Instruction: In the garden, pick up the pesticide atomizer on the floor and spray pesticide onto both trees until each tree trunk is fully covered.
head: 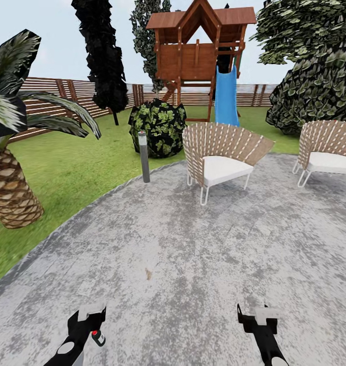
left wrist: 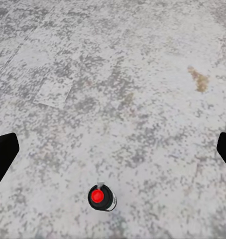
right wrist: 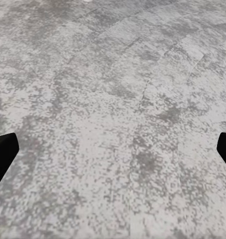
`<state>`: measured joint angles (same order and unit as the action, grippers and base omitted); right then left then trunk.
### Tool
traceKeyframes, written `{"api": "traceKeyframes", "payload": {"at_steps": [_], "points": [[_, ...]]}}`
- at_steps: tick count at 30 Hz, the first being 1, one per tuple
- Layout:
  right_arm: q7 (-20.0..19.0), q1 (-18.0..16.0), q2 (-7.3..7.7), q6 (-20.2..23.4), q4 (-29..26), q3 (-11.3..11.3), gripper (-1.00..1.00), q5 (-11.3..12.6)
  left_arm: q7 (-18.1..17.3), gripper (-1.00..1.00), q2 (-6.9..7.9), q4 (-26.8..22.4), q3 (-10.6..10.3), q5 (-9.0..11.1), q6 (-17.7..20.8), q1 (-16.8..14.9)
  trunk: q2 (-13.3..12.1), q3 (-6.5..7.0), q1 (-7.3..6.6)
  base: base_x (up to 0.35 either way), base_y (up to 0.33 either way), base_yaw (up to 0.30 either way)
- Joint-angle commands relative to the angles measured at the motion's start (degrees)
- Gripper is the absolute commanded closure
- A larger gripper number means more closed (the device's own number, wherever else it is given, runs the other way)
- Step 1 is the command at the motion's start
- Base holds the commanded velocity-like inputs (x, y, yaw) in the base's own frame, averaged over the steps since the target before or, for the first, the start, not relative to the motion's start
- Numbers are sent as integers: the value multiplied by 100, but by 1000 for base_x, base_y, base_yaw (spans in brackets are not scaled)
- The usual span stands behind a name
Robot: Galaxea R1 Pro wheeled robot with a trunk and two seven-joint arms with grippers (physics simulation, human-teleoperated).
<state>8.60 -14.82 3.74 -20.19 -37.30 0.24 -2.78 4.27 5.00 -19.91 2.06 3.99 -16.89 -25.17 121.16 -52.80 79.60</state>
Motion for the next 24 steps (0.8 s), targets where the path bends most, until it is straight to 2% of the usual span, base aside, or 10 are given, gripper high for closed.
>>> {"api": "traceKeyframes", "payload": {"at_steps": [1,3,11,24], "points": [[31,-3,2,-11,3,3,-100,-30,2,-100,1,4,-10,44,-21,-2,2,-5,-1,0,0,0],[33,-3,1,-11,3,3,-100,-29,3,-100,1,4,-8,46,-20,-4,2,-5,-1,0,0,0],[37,-3,1,-11,-4,3,-100,-29,4,-100,0,4,-8,51,-27,-5,323,-151,175,0,0,0],[37,-3,-1,-11,-5,-6,-100,-29,3,-100,1,-47,-9,40,-213,-5,844,-486,460,0,0,7]]}}
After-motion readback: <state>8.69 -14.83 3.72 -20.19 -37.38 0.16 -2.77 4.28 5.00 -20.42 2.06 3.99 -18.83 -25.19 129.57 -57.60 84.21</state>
